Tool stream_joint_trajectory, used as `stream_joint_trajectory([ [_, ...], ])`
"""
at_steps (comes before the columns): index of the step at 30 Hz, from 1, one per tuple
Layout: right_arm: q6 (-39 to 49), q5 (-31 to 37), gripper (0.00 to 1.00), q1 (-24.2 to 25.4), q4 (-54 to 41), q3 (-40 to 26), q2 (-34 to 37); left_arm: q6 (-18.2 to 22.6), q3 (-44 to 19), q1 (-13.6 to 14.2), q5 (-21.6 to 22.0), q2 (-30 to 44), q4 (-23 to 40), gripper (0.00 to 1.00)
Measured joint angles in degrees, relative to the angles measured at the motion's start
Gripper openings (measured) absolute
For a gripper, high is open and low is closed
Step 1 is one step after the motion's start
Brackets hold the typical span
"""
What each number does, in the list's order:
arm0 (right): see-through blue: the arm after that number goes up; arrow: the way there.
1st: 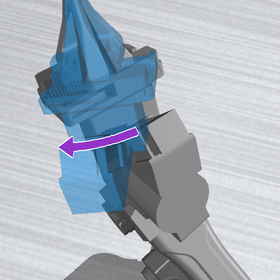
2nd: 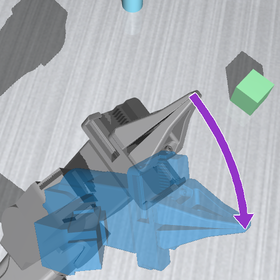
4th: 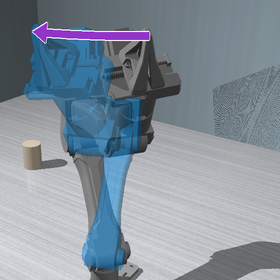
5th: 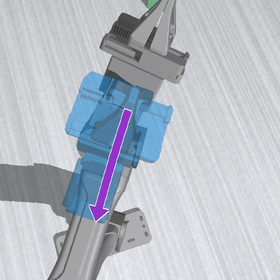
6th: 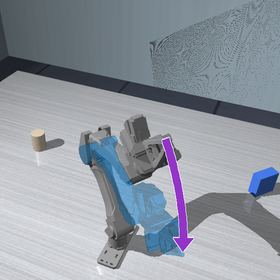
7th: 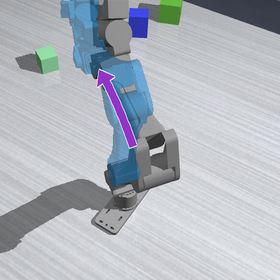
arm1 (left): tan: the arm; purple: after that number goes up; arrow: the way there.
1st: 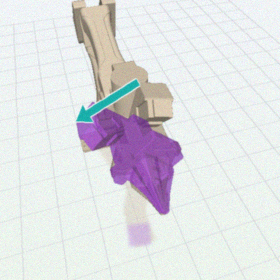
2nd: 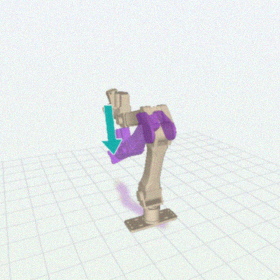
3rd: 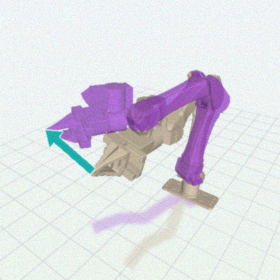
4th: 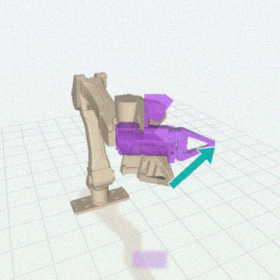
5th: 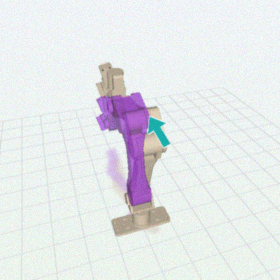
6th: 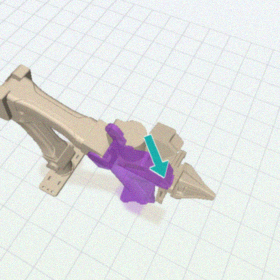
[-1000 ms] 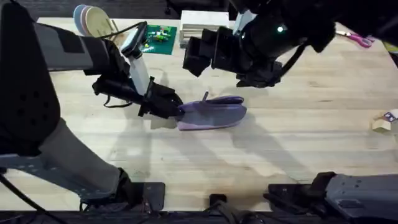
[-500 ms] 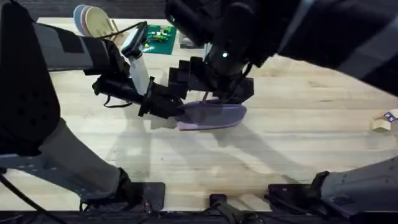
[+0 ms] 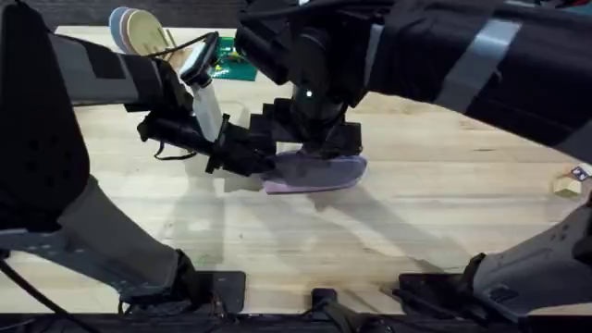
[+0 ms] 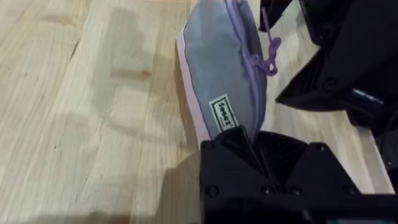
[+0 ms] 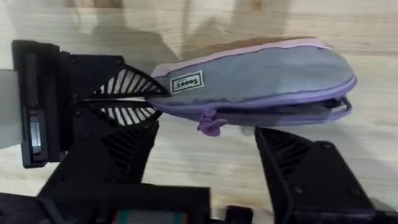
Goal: Unzip the bag, pick up the pens from the table one at a time and place them inside, then zip the bag closed.
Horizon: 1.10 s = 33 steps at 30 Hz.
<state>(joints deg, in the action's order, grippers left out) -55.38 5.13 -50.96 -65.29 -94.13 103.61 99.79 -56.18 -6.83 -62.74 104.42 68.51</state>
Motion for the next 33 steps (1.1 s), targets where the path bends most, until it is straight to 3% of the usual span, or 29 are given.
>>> stream_joint_trajectory([
  [13,-0.32,0.22,0.658,0.0,1.47,0.0,0.02,0.0,0.0,0.0,0.0,0.0,0.0,0.042],
  [24,-0.35,0.26,0.539,0.0,1.22,0.0,0.03,0.01,0.0,0.0,0.01,0.0,0.0,0.042],
  [27,-0.4,0.35,0.354,0.0,1.04,0.0,0.09,0.0,0.0,0.0,0.0,0.0,0.0,0.042],
  [28,-0.62,0.54,0.062,0.0,1.02,-0.01,0.33,0.0,0.0,0.0,0.07,0.0,0.0,0.042],
  [33,-0.61,0.68,0.035,0.0,0.96,-0.11,0.4,0.0,0.0,0.0,0.22,0.0,0.0,0.042],
])
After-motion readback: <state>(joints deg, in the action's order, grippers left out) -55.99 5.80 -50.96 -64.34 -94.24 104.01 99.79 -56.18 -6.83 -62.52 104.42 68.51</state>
